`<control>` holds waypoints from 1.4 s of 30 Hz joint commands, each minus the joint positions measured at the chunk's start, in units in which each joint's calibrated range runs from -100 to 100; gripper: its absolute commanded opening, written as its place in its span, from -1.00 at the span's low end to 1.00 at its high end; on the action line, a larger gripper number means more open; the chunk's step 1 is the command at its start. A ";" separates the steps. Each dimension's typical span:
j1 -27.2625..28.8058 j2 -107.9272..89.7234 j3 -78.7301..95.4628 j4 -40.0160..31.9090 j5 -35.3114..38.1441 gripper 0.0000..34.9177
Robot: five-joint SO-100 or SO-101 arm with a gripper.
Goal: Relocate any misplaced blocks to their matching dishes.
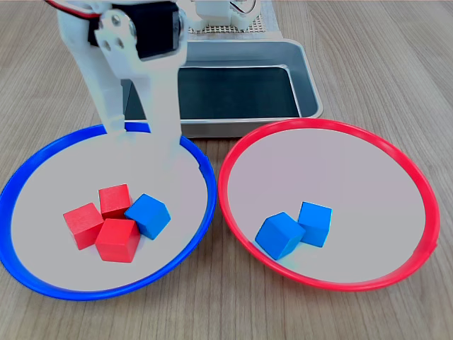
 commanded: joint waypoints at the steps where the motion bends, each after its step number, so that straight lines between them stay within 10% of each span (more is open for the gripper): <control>1: 2.26 -3.79 1.17 1.21 3.42 0.00; 14: 0.37 -2.16 4.90 -14.31 12.94 0.07; 42: 1.03 6.71 0.17 -15.72 25.15 0.07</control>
